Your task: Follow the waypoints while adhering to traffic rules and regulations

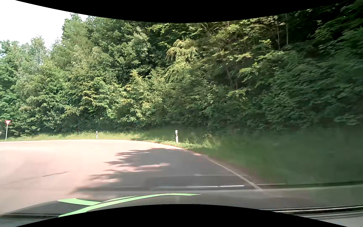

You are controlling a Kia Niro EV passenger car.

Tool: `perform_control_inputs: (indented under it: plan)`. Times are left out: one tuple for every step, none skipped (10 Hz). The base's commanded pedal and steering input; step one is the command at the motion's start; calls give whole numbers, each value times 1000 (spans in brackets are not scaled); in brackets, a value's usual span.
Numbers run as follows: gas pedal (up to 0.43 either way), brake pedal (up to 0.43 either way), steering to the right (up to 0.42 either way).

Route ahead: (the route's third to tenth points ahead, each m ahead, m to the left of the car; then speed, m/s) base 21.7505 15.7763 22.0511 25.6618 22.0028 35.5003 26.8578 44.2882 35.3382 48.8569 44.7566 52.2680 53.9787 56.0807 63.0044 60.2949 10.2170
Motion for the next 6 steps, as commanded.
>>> perform_control_inputs:
  plan:
    - [0, 128, -138]
    - [0, 128, -146]
    - [0, 122, -152]
    - [0, 122, -162]
    - [0, 116, -177]
    - [0, 116, -189]
